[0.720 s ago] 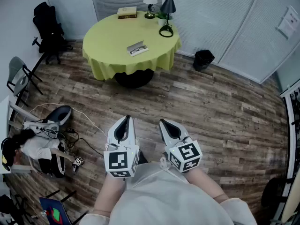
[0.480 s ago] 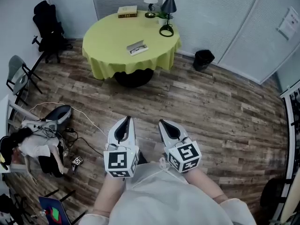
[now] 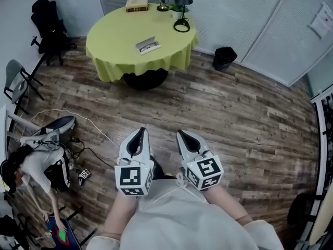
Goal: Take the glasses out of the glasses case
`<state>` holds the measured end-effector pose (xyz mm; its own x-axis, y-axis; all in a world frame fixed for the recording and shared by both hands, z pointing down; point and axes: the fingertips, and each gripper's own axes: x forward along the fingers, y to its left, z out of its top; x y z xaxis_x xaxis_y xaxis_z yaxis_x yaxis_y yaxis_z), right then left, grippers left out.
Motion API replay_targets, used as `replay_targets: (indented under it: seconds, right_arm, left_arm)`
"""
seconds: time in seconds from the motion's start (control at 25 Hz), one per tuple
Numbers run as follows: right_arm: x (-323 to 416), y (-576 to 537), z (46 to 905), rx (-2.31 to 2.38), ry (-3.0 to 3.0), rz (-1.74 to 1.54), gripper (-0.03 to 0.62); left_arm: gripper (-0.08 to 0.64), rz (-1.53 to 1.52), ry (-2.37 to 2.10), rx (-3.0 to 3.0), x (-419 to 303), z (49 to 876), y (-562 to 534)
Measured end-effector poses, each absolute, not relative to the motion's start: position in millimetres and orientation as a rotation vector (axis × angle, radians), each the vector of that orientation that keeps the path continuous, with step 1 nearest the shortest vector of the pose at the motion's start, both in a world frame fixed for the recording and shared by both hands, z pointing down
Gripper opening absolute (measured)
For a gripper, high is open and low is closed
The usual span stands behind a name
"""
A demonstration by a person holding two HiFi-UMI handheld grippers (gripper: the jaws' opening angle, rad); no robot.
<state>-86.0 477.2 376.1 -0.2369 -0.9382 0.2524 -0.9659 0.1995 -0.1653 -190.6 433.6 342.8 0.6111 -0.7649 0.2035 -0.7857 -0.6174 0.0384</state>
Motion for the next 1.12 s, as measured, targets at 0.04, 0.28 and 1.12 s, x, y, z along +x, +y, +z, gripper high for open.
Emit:
replay_targets:
  seconds: [0.04,0.28,1.12]
  right_arm:
    - [-84.3,474.6,380.3,1.877,-2.351,0.455,-0.001]
    - [-70.3,440.3,385.2,1.931,-2.325,0.476,0.000]
    - [-0.4,130.5,388.5,2.009,-2.131,0.551,-0.001]
  left_arm:
    - [0.006,0.266,-1.306,2.707,-189.3,346.6,430.9]
    - [0.006,0.279,-1.297,2.700,-183.1,352.9,391.9]
    - [0.006,0.361,-1.098,2.695,-116.6,367.1,57.7]
